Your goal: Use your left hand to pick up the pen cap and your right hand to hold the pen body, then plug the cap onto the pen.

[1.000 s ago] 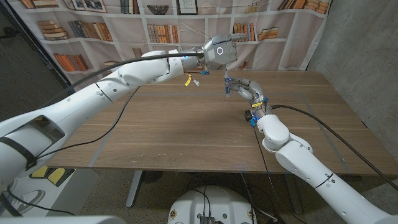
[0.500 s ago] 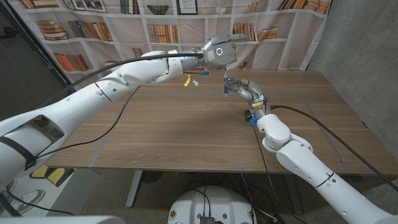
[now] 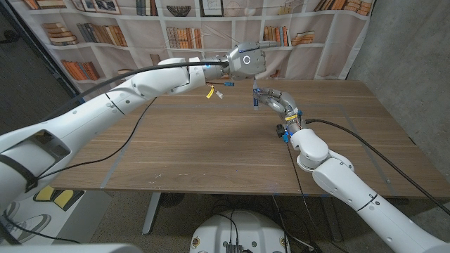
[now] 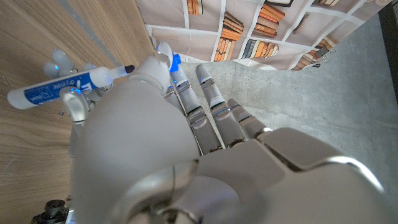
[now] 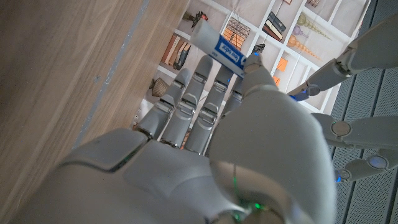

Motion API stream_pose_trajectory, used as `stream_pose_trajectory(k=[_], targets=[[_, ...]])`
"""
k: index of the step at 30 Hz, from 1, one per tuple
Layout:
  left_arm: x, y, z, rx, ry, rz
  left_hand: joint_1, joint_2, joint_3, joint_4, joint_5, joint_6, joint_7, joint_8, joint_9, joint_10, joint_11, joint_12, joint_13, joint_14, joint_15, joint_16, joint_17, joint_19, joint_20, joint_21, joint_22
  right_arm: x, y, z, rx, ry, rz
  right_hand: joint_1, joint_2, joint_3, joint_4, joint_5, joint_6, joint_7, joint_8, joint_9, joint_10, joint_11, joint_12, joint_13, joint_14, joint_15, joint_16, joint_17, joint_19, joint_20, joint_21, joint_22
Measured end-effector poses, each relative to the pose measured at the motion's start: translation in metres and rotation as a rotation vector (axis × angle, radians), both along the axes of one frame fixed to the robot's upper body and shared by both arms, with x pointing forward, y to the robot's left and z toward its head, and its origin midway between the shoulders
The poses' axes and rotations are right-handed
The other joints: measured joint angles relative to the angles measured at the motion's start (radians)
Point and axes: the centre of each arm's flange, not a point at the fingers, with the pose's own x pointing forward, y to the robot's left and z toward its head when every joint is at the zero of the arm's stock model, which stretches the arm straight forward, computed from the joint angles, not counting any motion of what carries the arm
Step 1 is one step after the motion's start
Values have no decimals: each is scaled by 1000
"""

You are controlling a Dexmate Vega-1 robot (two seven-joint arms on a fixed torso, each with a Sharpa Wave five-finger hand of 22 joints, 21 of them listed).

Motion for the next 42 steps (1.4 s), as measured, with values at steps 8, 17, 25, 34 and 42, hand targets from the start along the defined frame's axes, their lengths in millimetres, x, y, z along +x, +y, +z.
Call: stream_pose_trajectory(k=[8,17,25,34,42], targets=[[4,3,0,2,-2,12,0,0,0,0,4,0,0,0,1,-2,-2,0,0,0,0,0,0,0,0,0,0,2,0,0,-2,8,4,0,0,0,0,0,0,0,-3,0,2,2,-2,0,0,0,0,0,0,0,0,0],[9,6,-1,4,0,25,0,0,4,1,4,0,0,2,1,-2,-2,-2,0,0,0,0,0,0,0,0,0,4,2,1,-5,14,7,0,0,0,0,-1,0,0,-4,-1,2,2,-4,0,0,0,0,-5,0,0,0,0],[11,7,-1,1,6,27,-6,-6,4,1,3,0,0,4,1,-3,-3,-4,11,0,0,0,0,0,0,0,0,4,4,2,-5,16,11,-2,1,0,0,-4,0,0,0,-1,2,2,0,0,0,0,0,-3,0,0,0,0],[14,9,-4,0,16,20,-6,-6,4,1,3,-2,2,4,0,-4,-4,-4,15,0,0,0,0,0,0,0,0,4,6,2,-4,16,14,-2,2,0,0,-4,0,0,0,0,2,2,0,0,0,0,0,-2,0,0,0,0],[16,8,-7,6,25,0,-6,-6,4,1,3,-2,2,4,0,-1,-1,0,15,0,0,0,0,2,-2,0,0,4,7,2,-2,15,15,-3,2,0,0,-4,0,0,0,0,0,0,0,0,0,0,0,-5,0,0,0,0]])
